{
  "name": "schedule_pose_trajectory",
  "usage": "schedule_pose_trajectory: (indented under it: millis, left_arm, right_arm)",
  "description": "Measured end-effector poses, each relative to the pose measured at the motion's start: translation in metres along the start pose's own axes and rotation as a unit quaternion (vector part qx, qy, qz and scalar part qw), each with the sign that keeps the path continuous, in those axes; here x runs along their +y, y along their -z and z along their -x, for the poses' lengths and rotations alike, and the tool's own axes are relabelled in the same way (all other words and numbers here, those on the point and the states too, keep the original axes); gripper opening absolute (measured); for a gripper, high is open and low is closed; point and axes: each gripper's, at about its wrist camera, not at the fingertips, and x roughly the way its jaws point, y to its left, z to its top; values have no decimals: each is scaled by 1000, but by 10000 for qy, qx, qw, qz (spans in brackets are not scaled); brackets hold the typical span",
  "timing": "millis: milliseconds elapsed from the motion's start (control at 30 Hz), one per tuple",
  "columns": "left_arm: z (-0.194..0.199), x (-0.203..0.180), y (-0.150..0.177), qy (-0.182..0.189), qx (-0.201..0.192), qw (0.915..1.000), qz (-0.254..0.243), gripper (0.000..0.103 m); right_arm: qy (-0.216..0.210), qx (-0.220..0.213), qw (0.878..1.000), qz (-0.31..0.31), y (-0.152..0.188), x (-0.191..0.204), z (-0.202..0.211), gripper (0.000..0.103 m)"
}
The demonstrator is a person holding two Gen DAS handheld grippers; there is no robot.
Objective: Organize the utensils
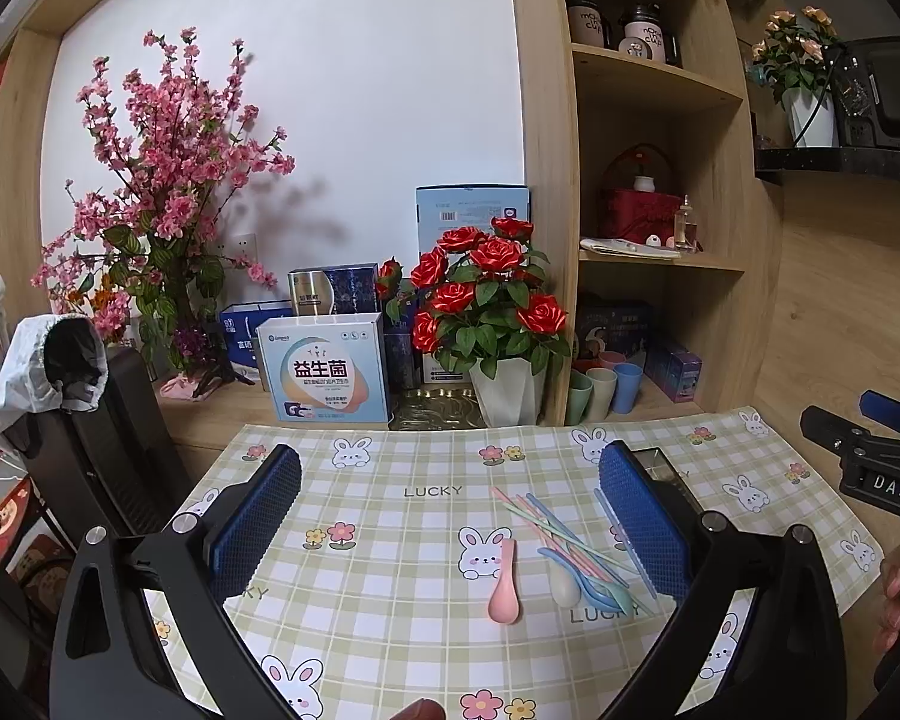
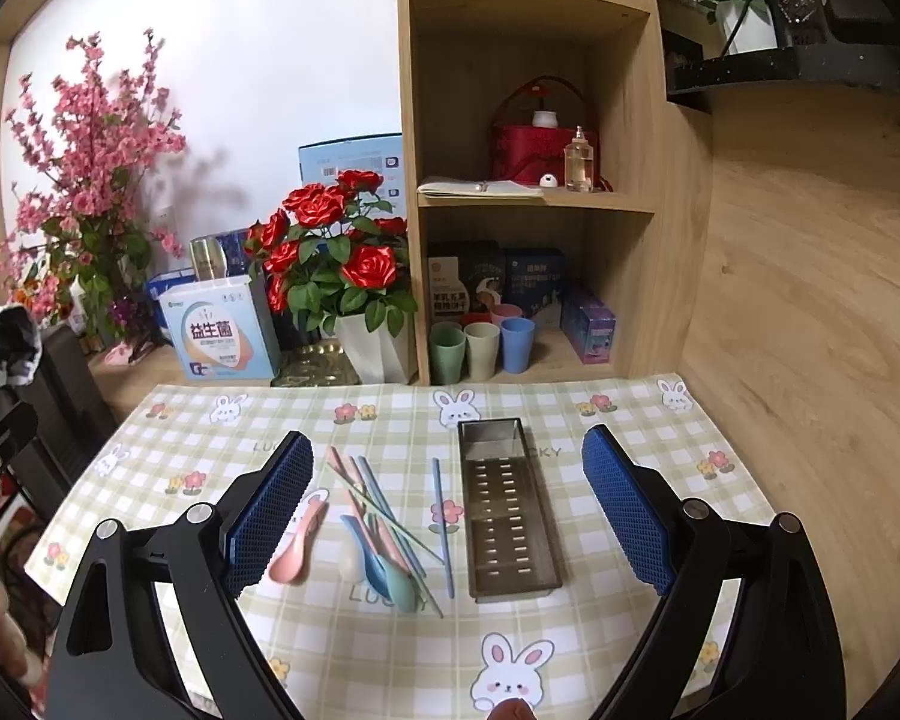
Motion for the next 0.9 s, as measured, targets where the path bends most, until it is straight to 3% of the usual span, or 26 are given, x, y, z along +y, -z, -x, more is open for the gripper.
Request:
schedule_pose_trajectory:
  millis: [900]
  left_arm:
    - [2, 0, 2, 16, -37, 10000, -13, 97]
  right_arm:
    - [26, -26, 10000, -7, -1, -2, 1, 88]
